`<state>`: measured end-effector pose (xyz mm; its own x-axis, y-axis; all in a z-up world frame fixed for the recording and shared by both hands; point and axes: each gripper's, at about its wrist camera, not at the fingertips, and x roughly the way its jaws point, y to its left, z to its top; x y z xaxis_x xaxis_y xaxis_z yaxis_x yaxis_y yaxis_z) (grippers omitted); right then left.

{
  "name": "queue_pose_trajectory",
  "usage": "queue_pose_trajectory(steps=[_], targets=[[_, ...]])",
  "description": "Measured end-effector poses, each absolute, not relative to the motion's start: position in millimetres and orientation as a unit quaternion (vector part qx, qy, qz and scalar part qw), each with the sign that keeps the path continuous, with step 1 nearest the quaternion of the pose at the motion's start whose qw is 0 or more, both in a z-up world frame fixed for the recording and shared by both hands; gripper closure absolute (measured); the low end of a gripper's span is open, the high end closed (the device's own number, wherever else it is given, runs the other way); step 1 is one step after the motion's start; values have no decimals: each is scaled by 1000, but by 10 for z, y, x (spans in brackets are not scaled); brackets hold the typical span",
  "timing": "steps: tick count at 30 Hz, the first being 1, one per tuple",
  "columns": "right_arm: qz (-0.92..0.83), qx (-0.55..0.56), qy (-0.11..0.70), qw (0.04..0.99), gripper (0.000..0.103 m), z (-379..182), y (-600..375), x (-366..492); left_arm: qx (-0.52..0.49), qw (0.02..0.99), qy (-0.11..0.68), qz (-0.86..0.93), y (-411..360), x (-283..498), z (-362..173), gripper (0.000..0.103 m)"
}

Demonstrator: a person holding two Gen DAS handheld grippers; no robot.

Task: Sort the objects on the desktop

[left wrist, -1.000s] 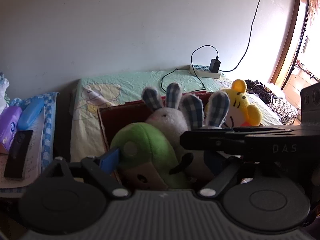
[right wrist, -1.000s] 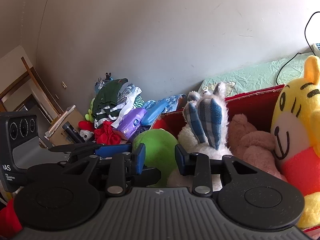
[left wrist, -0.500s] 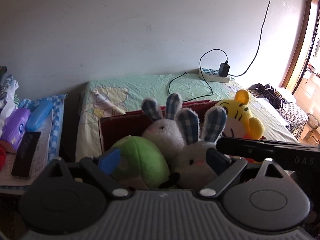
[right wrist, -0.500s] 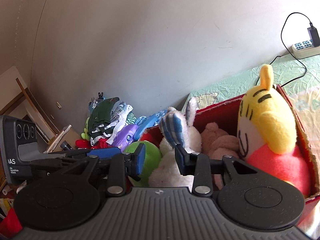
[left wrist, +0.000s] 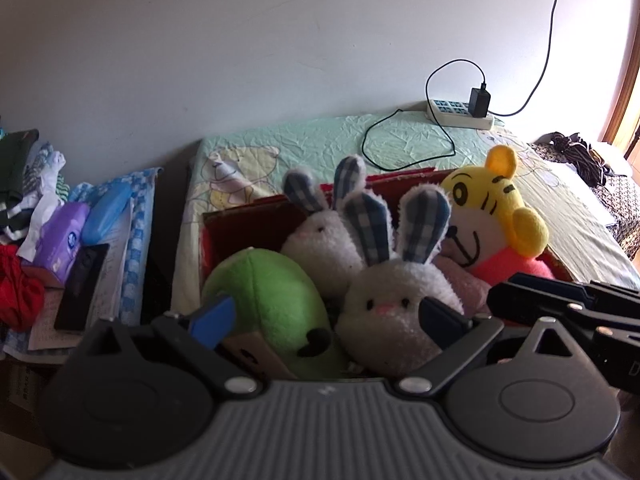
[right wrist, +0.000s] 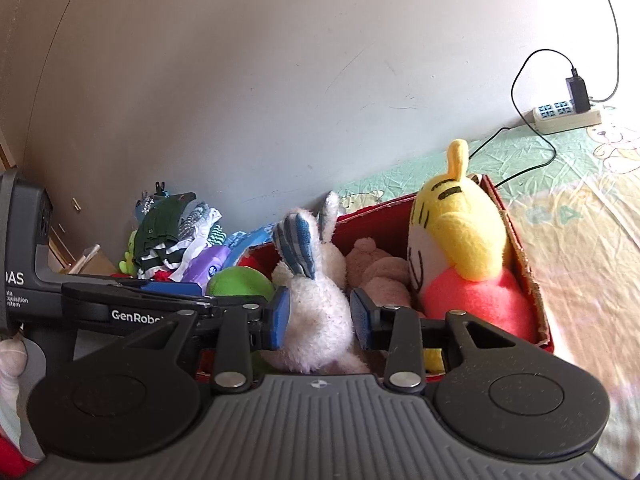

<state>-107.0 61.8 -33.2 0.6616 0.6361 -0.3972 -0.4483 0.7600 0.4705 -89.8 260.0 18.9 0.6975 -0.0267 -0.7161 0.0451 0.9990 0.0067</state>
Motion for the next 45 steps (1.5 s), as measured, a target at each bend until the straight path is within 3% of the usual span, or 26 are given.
queue_pose_trajectory(steps=[15,27,38,45], targets=[[315,193,262,891,64,-182,73,-1069,-1,942,337,-4,1903,-1271,504,3],[238,174,314,903,63,-366,-568,-1149,-52,888,455,34,1205,-1236,21,3],[200,90,442,870,58,-868,-418,-1211,-53,833,536,127,1224,-1523,-600,3],[194,57,463,863,40,-890,-128,-1277,-59,836,527,139,1569,-1624,-569,3]])
